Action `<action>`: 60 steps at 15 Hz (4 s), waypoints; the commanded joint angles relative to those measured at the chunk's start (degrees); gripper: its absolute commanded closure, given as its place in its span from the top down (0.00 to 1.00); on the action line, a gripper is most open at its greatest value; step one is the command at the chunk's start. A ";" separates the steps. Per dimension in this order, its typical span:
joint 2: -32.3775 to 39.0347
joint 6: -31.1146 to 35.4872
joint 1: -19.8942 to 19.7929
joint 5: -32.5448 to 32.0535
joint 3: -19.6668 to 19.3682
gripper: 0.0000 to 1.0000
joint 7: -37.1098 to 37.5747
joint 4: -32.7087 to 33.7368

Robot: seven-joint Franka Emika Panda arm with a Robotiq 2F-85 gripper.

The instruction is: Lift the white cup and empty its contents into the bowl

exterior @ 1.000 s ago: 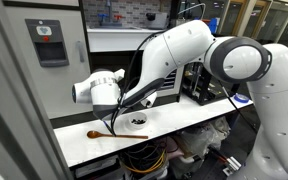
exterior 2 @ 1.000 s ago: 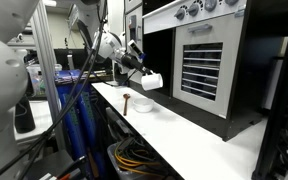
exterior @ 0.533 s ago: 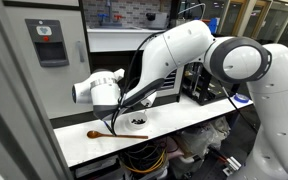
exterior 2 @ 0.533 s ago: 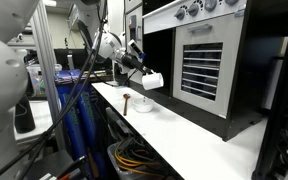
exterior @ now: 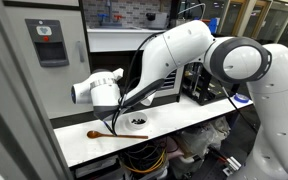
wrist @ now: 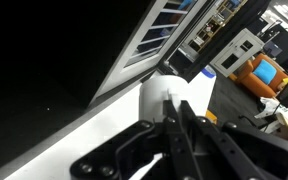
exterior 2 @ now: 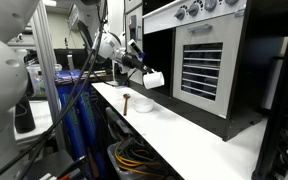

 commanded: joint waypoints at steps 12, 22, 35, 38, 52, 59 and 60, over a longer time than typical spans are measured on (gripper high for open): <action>2.03 0.67 1.19 -1.56 1.40 0.02 -1.91 2.44; 4.03 -0.74 4.34 -3.89 1.63 0.02 -2.66 3.20; -1.07 1.67 -0.42 2.95 1.99 0.02 2.51 0.08; -3.07 2.99 -2.63 6.47 2.10 0.02 5.11 -0.90; -18.97 18.59 -8.82 19.51 1.93 0.02 14.51 -13.17; -31.17 29.35 -10.78 27.00 0.77 0.02 15.45 -24.90; -33.20 31.50 -11.07 28.09 0.46 0.02 15.56 -26.95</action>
